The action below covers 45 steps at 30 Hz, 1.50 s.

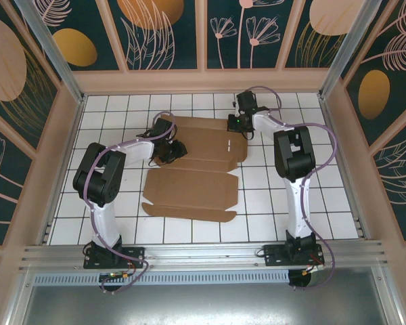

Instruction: Fold the paper box

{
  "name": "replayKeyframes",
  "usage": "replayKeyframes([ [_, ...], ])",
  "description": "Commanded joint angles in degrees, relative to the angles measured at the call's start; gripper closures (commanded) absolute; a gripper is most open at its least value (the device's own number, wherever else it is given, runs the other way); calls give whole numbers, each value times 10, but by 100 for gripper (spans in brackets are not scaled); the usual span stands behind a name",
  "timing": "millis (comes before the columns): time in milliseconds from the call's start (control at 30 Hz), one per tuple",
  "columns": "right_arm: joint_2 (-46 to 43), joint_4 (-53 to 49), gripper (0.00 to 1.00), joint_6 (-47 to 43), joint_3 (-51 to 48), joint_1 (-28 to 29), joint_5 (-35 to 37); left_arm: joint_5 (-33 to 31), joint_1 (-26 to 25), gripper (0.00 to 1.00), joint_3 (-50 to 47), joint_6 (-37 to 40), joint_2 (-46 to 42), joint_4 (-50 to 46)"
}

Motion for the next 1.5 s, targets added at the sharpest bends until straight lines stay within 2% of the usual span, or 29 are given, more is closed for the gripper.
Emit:
replayKeyframes([
  [0,-83,98,93,-18,-86,14,53,1,3,64,38,11,1,-19],
  [133,-171,256,93,-37,-220,47,112,30,3,58,65,-23,-14,-13],
  [267,-233,385,92,-75,-324,83,196,73,4,48,78,-95,-35,33],
  [400,-263,450,91,-88,-380,99,235,103,8,21,85,-175,-53,94],
  [467,-279,492,91,-99,-410,107,244,109,11,16,89,-204,-57,113],
  [567,-298,545,91,-122,-444,122,256,111,17,15,92,-236,-59,138],
  [800,-308,591,91,-180,-466,162,315,119,34,12,96,-306,-47,152],
  [1033,-318,655,90,-228,-494,188,369,103,41,18,126,-324,-44,100],
  [1267,-316,711,86,-286,-515,209,401,120,46,34,124,-335,-32,104],
  [1367,-313,739,85,-312,-521,215,415,122,49,35,125,-333,-26,99],
  [1467,-312,775,83,-342,-532,222,427,129,53,30,135,-326,-16,80],
])
